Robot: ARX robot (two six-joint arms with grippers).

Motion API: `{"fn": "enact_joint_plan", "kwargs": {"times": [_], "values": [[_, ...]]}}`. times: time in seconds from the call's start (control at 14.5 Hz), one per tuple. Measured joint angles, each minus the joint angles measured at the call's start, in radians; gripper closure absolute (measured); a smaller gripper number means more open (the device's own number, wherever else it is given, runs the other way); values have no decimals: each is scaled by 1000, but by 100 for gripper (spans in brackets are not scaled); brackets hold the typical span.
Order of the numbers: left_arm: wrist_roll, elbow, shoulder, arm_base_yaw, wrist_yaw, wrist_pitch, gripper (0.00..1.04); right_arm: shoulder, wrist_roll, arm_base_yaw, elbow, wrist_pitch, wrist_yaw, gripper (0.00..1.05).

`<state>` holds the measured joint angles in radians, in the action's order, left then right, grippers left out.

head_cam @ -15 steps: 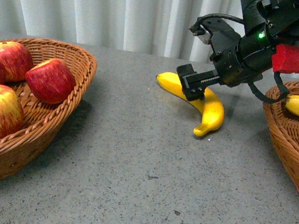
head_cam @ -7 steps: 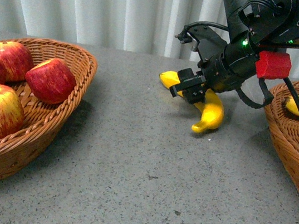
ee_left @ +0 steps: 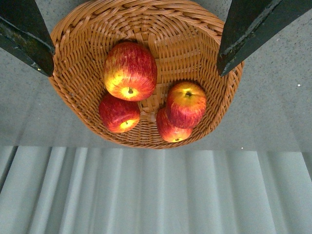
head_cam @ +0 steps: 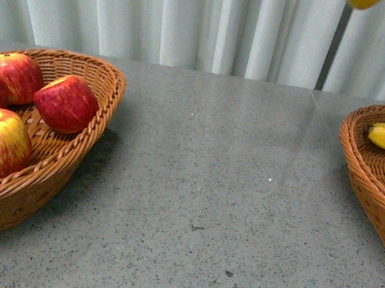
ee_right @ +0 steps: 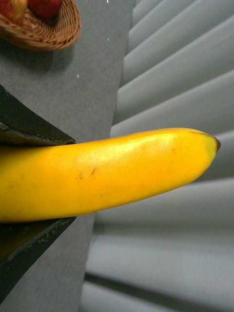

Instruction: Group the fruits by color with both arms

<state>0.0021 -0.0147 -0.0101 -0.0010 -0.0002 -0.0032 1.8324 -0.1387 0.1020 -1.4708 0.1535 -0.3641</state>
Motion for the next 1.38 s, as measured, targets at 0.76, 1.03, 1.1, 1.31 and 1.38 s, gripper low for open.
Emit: {"fn": "enact_joint_plan", "kwargs": {"times": [0.76,1.03,1.1,1.31,1.38], "values": [[0,0,0,0,0,0,7,-436,562,-343,658,-209,-45,22],[0,0,0,0,0,0,7,-719,358,-262,599,-206,-222,7],[0,0,0,0,0,0,7,-731,351,-256,600,-206,-225,7],[0,0,0,0,0,0,7,-799,288,-206,678,-12,-51,15],[0,0,0,0,0,0,7,-828,266,-191,708,24,5,19]]}}
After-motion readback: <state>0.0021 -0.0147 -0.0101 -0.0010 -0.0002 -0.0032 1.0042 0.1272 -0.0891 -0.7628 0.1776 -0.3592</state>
